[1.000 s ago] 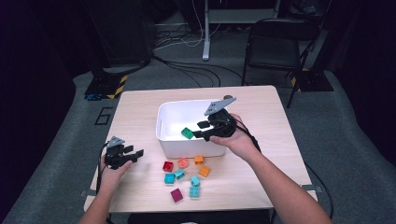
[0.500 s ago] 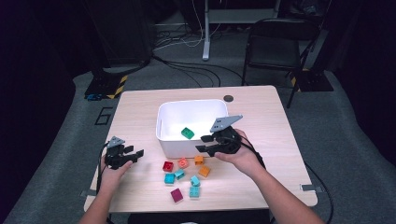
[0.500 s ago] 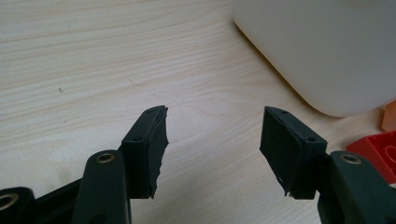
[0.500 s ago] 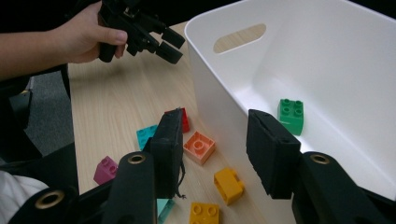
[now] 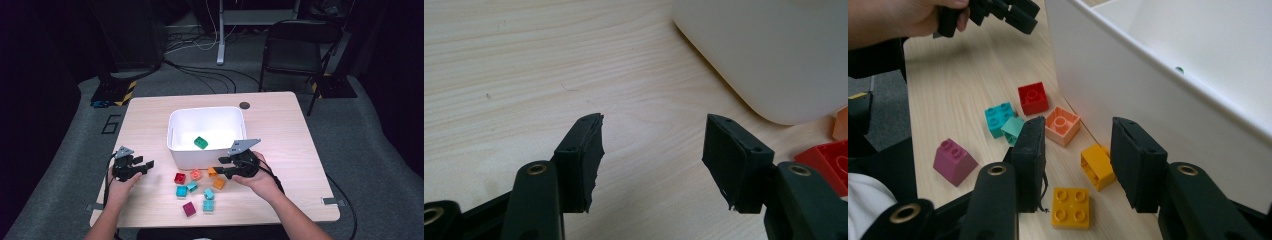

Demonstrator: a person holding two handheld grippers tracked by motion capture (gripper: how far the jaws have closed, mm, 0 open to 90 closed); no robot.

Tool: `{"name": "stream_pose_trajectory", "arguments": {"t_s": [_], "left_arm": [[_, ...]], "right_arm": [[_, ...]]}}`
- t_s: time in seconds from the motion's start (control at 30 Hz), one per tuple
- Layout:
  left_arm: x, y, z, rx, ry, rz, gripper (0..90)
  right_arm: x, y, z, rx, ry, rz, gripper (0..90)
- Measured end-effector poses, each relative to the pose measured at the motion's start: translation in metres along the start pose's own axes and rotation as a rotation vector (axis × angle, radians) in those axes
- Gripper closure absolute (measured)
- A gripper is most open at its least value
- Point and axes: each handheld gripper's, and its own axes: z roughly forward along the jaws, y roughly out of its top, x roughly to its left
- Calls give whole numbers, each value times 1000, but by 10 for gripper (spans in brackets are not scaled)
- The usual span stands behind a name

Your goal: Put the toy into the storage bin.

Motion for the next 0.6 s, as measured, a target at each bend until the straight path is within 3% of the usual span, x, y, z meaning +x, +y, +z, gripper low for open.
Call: {"name": "stream_pose_trajectory", "arguments": {"t_s": [0.6], "left_arm": [[0,0,0,-1,1,-3,409]], "right_arm": [[2,-37,22,33,-29,3,588]]}}
